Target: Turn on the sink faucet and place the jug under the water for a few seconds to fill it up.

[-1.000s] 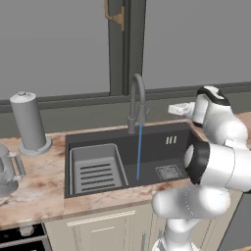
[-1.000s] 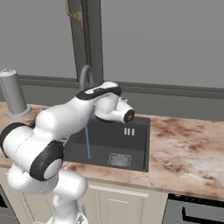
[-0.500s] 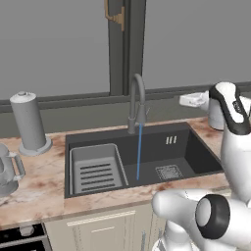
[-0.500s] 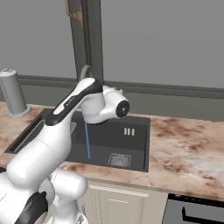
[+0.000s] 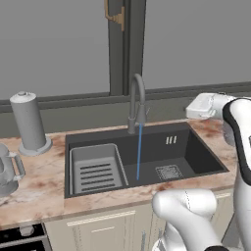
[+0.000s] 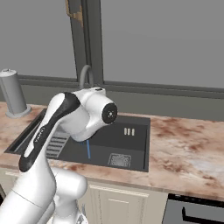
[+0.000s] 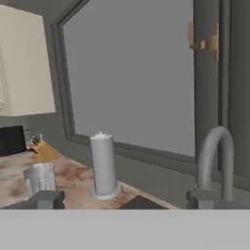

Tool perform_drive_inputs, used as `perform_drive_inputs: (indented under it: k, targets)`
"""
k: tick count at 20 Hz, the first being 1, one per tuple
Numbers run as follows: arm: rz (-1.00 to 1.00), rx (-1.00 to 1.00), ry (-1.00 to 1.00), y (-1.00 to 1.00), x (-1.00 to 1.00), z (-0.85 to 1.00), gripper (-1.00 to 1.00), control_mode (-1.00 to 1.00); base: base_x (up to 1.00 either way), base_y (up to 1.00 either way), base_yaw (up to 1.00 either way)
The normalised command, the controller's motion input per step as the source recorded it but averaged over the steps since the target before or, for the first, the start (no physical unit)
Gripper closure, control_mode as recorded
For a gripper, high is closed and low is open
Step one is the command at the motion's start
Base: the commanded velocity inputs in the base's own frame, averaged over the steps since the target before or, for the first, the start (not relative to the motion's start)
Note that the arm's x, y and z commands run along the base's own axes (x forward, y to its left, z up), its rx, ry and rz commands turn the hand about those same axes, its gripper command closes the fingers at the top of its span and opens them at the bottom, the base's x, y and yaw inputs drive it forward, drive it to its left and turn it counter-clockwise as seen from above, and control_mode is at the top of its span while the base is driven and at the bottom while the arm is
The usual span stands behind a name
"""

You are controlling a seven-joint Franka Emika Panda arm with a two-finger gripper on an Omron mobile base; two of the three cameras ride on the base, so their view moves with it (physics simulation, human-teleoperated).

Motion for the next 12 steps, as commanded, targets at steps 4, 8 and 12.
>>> perform_drive_inputs:
  k: [4, 8, 12]
  targets:
    - [0.23, -0.16, -0.10, 0.97, -0.99, -0.19, -1.00, -1.00, 0.00, 0.00, 0.00]
    - [0.23, -0.13, -0.06, 1.00, -0.72, -0.17, -1.00, -1.00, 0.00, 0.00, 0.00]
    - [0.22, -0.10, -0.01, 1.00, -0.46, -0.08, -1.00, -1.00, 0.00, 0.00, 0.00]
